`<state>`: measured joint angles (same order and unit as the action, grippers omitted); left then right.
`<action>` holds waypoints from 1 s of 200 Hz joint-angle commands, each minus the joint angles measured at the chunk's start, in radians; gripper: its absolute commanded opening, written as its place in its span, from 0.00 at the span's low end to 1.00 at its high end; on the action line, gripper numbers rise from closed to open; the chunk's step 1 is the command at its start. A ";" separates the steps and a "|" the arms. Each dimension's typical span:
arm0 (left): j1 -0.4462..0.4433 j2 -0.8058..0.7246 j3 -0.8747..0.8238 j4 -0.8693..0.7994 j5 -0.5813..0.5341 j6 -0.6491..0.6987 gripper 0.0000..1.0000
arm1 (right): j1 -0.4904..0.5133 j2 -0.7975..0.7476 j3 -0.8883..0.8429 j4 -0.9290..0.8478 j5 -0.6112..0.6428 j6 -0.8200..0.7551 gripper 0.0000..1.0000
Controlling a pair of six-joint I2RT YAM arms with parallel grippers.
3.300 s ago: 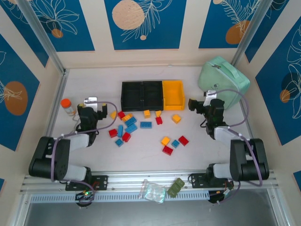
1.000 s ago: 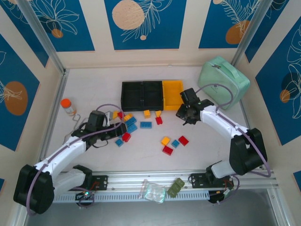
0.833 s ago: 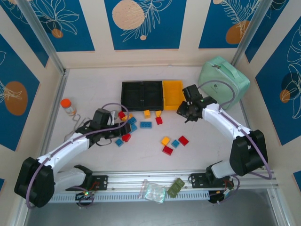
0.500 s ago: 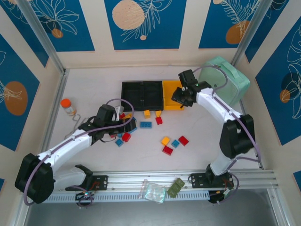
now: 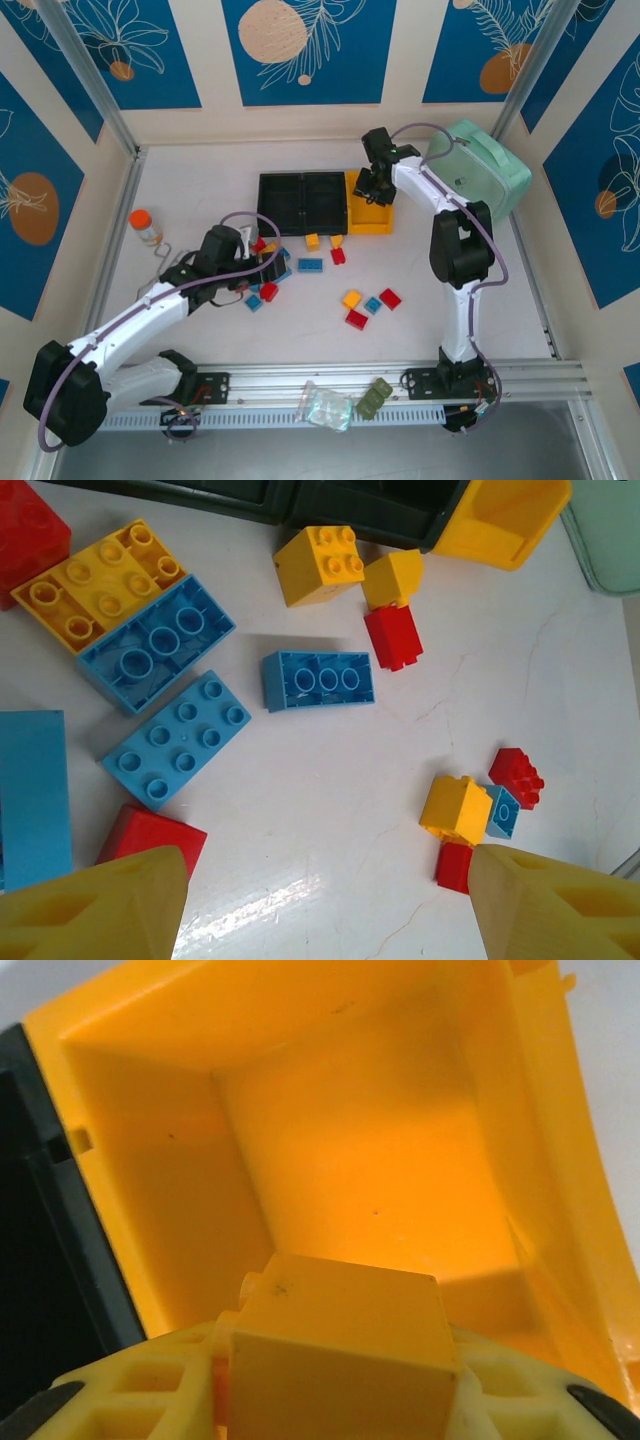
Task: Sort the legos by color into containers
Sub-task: Place the lego in the container, then pick up the lego from the bottom-center of the table.
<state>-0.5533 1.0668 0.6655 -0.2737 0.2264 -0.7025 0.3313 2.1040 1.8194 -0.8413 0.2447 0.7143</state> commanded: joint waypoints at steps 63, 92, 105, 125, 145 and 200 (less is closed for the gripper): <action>-0.009 -0.019 -0.010 -0.043 -0.032 0.004 0.74 | 0.001 0.071 0.074 -0.070 0.023 0.027 0.40; -0.008 -0.019 -0.010 -0.045 -0.034 0.005 0.74 | 0.007 0.076 0.096 -0.080 0.022 0.029 0.48; -0.009 -0.018 -0.010 -0.046 -0.035 0.005 0.74 | 0.009 0.074 0.107 -0.088 0.026 0.027 0.51; -0.010 -0.020 -0.013 -0.047 -0.039 0.004 0.75 | 0.013 0.066 0.116 -0.095 0.030 0.022 0.54; -0.009 -0.021 -0.014 -0.047 -0.041 0.003 0.75 | 0.014 0.049 0.114 -0.097 0.034 0.016 0.58; -0.009 -0.022 -0.018 -0.048 -0.045 -0.002 0.75 | 0.027 -0.090 -0.002 -0.044 0.030 0.006 0.57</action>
<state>-0.5541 1.0657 0.6609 -0.3073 0.2005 -0.7025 0.3462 2.1258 1.8717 -0.8974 0.2703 0.7322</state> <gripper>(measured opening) 0.750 0.568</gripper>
